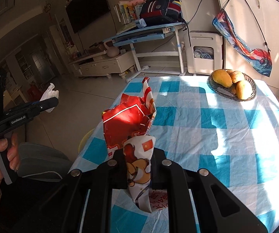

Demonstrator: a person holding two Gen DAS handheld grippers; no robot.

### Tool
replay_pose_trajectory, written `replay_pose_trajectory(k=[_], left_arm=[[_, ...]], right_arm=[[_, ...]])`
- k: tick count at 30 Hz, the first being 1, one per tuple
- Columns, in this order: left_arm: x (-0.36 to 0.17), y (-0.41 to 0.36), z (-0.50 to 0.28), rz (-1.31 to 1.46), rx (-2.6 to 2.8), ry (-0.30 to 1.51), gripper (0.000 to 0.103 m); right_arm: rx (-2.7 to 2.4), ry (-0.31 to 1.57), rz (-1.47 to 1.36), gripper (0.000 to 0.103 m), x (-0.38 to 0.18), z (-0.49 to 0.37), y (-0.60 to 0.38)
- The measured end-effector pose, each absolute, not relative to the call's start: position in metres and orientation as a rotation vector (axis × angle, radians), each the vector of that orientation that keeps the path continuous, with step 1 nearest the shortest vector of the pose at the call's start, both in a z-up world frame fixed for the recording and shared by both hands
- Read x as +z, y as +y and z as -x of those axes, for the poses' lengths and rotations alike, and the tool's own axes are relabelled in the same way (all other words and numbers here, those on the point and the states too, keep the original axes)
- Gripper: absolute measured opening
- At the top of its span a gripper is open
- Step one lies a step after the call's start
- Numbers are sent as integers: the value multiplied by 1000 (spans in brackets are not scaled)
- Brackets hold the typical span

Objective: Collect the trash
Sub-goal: 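Carry the white bag and red snack bag over the yellow bucket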

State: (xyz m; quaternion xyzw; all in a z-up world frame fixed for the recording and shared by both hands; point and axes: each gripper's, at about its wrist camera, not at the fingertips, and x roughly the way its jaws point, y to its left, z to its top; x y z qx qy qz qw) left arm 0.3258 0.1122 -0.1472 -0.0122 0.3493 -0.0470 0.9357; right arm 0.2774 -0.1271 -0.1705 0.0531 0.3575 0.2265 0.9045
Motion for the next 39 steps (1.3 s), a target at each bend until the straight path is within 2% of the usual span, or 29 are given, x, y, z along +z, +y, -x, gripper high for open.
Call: replay_pose_trajectory(k=[10,15,20,35,37,39], left_arm=[[-142,124,-322,36,-28,654,22],[-149,139,-353,94,-49,711,22],[-173,185,-379,191,30,776,22],[-211,230,-410,209,148,837,23],[-216,232,-414,213,149,850,26],[-221,234,-419,213,159,874,47]], right_arm=[[496,625,61,14,-168,-257,-82],[498,608,61,14,-168,-263,-66],[504,581,49,14,-172,-274,-34],[577,569,207,14,-184,-300,43],[580,573,214,14,-186,-303,48],[583,581,222,14,-189,-305,53]])
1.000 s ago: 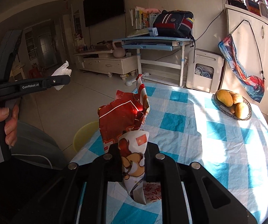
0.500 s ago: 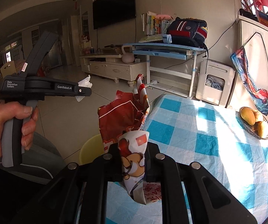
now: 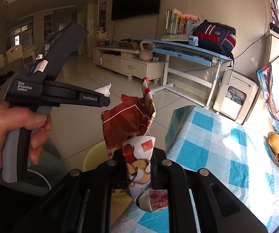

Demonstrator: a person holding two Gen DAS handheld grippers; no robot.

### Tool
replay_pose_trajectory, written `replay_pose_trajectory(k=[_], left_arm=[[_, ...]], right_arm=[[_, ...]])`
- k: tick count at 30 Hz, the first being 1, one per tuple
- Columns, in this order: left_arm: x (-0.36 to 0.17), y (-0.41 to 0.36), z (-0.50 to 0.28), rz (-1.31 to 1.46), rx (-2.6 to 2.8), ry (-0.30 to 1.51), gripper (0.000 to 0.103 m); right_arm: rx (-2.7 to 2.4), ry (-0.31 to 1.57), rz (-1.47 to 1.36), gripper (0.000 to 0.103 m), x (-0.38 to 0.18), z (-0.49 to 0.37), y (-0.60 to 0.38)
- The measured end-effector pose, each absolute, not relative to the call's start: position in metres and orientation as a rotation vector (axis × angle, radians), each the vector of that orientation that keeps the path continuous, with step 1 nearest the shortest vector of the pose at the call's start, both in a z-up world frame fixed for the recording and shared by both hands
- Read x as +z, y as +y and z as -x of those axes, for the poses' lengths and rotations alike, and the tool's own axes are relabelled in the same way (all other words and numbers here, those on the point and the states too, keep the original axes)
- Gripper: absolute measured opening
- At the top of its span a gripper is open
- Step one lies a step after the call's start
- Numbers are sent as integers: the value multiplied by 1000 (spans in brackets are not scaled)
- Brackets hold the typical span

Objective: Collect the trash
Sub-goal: 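Carry the white bag and red snack bag over the yellow bucket, then open both tools to drop the bags into the yellow bucket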

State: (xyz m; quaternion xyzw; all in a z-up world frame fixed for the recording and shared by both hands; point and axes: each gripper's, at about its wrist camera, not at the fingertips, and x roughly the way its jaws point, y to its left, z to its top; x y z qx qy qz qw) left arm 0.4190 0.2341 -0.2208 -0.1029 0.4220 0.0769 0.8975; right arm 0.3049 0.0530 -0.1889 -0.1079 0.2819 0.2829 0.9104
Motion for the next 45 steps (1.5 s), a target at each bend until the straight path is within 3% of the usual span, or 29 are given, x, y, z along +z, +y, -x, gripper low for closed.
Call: replay_pose_trajectory(k=[6,12,21,34,35,36,38,45], left_arm=[[-204,248,-409,234,245,811,71],[-168,255,-389,237,333,654,81],[-130,257,-368,223,394,490,85],[-120,266,-356,257,412,454,85],[-119,265,-356,254,412,451,85],[-118,265,-355,252,412,449,86],[-118,264,-355,246,413,446,86],[-116,258,-352,223,411,435,87]], right_arm=[[593,602,248,15,-197,-312,71],[608,615,271,15,-201,-319,86],[641,636,344,15,-203,-334,116],[657,673,384,16,-210,-354,146],[655,683,376,23,-210,-356,147],[655,691,364,36,-211,-357,146],[639,691,344,47,-210,-358,144],[611,689,282,54,-199,-352,120]])
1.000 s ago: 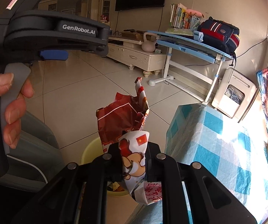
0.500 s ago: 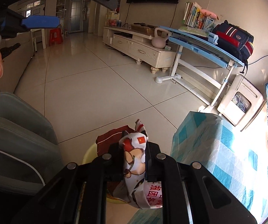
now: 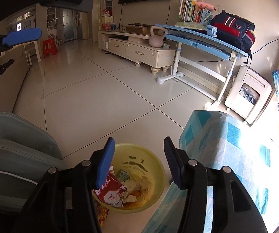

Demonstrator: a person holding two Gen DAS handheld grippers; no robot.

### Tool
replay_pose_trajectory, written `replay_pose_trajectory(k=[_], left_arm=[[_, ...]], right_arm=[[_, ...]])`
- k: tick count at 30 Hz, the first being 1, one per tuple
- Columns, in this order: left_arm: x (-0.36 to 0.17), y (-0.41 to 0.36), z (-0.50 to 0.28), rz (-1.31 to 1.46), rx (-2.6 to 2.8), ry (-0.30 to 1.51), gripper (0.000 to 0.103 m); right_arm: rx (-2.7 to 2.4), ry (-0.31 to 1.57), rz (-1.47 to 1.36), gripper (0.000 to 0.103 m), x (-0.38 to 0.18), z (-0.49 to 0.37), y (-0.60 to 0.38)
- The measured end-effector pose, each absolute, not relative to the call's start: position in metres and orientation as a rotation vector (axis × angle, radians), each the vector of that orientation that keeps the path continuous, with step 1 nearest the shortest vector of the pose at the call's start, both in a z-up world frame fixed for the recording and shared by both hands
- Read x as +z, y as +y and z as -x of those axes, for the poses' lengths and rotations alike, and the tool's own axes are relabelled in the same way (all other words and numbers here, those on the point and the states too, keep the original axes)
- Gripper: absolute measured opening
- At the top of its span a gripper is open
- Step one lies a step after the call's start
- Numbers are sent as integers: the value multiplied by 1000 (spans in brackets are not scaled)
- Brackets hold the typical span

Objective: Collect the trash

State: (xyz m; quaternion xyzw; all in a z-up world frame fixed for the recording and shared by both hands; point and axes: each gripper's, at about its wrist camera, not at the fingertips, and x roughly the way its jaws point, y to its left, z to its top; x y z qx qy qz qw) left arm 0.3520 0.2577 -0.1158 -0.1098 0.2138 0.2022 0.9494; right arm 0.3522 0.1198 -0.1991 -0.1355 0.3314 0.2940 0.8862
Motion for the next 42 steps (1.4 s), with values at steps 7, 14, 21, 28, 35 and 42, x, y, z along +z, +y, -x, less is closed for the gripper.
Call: replay_pose_trajectory(k=[7,14,21,28,35,42], left_arm=[[-108,238,-343,165,389,421,91],[-98,181,-315,101,282,438,96],[-102,82,-260,-66,133,501,96],[-100,4,-194,-165,101,542,96],[-86,-31,-143,-147,61,558,96],[-60,-44,-102,-135,44,529,96]], right_arm=[[564,635,159,67,-167,-322,68],[471,572,62,75,-140,-254,-6],[335,504,54,83,-120,-187,-80],[198,471,-3,91,-110,-142,-143],[113,448,-47,94,-104,-101,-174],[49,428,-48,95,-94,-66,-187]])
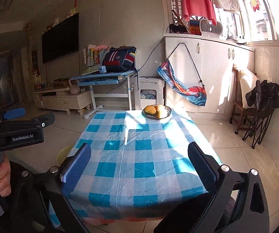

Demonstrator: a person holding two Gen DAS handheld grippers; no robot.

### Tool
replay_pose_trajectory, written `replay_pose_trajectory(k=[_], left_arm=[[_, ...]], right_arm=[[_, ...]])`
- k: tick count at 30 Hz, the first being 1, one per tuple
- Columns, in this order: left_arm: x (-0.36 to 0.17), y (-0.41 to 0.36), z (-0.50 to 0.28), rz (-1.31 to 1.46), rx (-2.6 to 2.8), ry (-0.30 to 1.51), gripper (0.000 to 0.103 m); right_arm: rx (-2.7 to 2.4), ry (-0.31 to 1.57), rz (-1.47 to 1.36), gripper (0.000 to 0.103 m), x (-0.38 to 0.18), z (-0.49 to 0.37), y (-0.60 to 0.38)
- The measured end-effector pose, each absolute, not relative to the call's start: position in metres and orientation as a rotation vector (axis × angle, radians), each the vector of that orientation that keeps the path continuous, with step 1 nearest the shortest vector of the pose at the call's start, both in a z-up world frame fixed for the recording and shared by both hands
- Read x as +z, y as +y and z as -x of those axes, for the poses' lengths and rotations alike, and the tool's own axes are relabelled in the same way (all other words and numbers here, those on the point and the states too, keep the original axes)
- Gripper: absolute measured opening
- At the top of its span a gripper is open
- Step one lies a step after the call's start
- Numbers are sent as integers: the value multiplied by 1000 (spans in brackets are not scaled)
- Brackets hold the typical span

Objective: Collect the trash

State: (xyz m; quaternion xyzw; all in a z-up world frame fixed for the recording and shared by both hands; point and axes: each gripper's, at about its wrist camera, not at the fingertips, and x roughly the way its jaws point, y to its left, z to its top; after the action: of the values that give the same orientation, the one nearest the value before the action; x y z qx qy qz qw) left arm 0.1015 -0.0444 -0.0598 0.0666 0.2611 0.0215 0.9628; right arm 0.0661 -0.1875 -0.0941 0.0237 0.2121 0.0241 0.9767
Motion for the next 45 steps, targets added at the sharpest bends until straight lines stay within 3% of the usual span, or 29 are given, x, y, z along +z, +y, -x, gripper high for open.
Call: replay_pose_trajectory(k=[24,45], left_arm=[[-8,-33,-31,-160,22,453,96],[0,-27,-33,-135,23,449,96]], right_arm=[[58,410,-35,95,-82,-19,-173],[113,428,-19,95,-83,-19,-169]])
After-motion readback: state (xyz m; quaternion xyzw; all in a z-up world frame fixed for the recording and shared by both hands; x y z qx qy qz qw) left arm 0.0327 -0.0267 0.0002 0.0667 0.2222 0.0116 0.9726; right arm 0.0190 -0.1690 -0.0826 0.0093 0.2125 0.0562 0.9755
